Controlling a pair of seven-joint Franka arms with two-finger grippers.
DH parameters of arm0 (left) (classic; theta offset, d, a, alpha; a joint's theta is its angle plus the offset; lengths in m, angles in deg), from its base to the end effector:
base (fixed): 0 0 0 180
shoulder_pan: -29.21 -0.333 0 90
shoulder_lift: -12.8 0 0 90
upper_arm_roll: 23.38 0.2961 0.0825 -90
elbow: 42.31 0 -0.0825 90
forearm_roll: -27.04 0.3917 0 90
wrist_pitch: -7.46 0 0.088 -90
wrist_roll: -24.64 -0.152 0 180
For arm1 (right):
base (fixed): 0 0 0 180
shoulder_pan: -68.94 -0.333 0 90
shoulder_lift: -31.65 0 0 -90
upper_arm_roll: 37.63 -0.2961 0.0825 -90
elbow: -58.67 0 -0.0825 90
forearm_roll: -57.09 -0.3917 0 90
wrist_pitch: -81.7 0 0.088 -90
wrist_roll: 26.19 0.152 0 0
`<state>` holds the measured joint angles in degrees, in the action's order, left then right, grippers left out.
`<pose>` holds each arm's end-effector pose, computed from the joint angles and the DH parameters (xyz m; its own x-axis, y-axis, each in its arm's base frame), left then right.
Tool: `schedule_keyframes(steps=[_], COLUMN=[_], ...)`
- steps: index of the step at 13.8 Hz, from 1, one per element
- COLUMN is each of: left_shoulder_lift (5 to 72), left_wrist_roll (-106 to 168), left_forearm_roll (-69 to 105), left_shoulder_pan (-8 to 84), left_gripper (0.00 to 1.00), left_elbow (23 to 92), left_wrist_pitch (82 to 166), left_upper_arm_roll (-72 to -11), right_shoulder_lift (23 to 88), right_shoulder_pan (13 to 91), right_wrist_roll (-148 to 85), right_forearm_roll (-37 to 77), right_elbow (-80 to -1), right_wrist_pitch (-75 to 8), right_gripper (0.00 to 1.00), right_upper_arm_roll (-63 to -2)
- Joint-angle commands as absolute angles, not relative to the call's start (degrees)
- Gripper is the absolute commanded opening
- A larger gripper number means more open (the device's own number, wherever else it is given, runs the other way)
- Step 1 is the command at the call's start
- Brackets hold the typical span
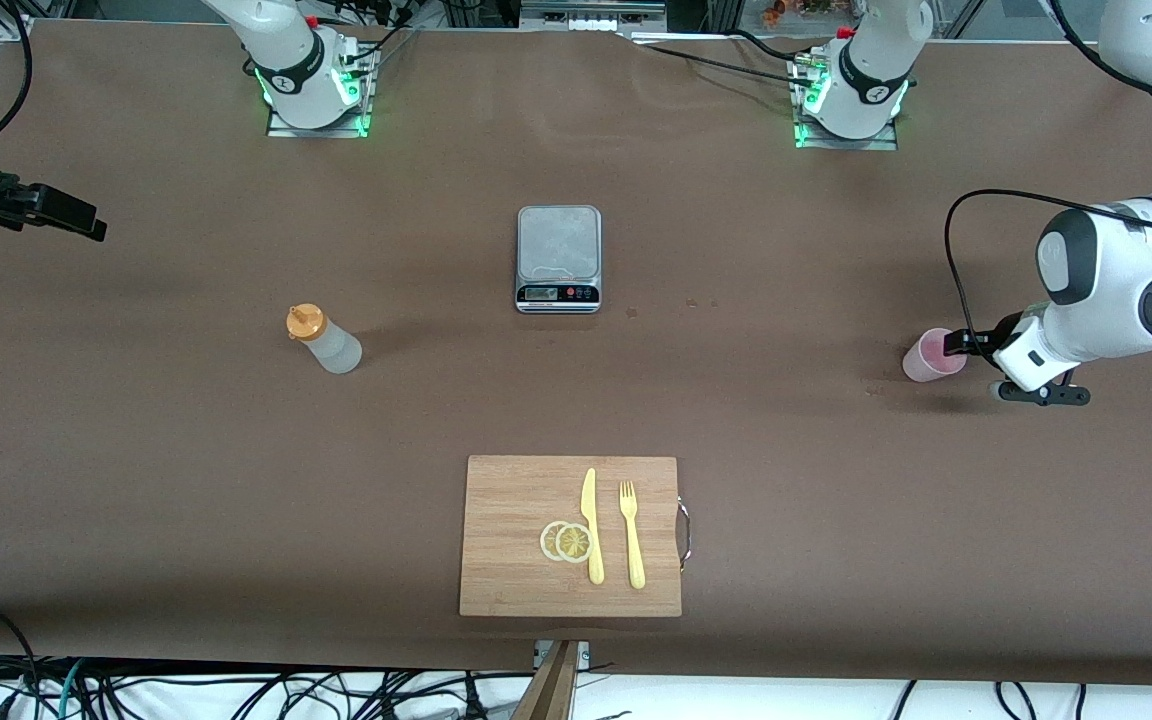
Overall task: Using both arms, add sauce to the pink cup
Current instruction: 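Reach the left gripper to the pink cup and grasp it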
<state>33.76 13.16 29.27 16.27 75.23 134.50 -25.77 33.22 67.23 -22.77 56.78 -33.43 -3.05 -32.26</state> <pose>0.5506 0.1044 0.1750 0.9795 -0.0436 -0.1965 -0.0386 -0.9988 0.0288 0.5491 -0.0338 0.5202 0.9803 -0.1224 -0.1548 -0.1228 -0.9924 0.0064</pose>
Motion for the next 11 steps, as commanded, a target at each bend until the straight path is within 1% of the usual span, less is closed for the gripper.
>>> schedule_keyframes(steps=[1,2,3,4,6,11], left_shoulder_lift=[32.93,32.93,32.93,32.93,32.93,32.76], left_wrist_roll=[13.21,13.56,13.92,14.01,14.09,14.53], left_forearm_roll=[29.50,29.50,29.50,29.50,29.41,28.71], left_shoulder_pan=[16.20,16.28,16.29,16.37,16.46,17.25], left_gripper=[0.55,0.44,0.30,0.18,0.00,0.00], left_elbow=[76.52,76.52,76.34,76.34,76.25,74.77], left_wrist_pitch=[135.87,135.87,135.87,135.78,135.78,135.08], left_upper_arm_roll=[-25.75,-25.75,-25.75,-25.75,-25.75,-25.93], right_shoulder_lift=[33.41,33.41,33.41,33.41,33.41,33.41], right_shoulder_pan=[67.18,67.18,67.18,67.18,67.18,67.18], right_wrist_roll=[-23.46,-23.46,-23.55,-23.46,-23.46,-23.46], right_forearm_roll=[56.56,56.56,56.56,56.56,56.56,56.56], right_elbow=[-32.47,-32.47,-32.47,-32.47,-32.47,-32.47], right_wrist_pitch=[-2.41,-2.32,-2.41,-2.32,-2.32,-2.23], right_gripper=[1.00,1.00,1.00,1.00,1.00,1.00], right_upper_arm_roll=[-32.18,-32.18,-32.27,-32.18,-32.18,-32.18])
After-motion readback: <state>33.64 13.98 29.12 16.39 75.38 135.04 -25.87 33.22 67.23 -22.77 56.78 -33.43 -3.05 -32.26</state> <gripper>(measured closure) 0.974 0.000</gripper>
